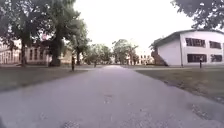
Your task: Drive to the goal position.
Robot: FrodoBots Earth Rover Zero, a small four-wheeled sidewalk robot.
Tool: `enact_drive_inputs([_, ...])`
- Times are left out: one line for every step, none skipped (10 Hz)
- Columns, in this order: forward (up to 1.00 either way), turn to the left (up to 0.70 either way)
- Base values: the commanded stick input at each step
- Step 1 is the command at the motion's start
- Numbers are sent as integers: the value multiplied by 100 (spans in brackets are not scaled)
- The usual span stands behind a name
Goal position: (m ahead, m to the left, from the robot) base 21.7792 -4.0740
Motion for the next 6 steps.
enact_drive_inputs([45, 0])
enact_drive_inputs([45, 0])
enact_drive_inputs([45, 0])
enact_drive_inputs([45, 0])
enact_drive_inputs([45, 0])
enact_drive_inputs([45, 0])
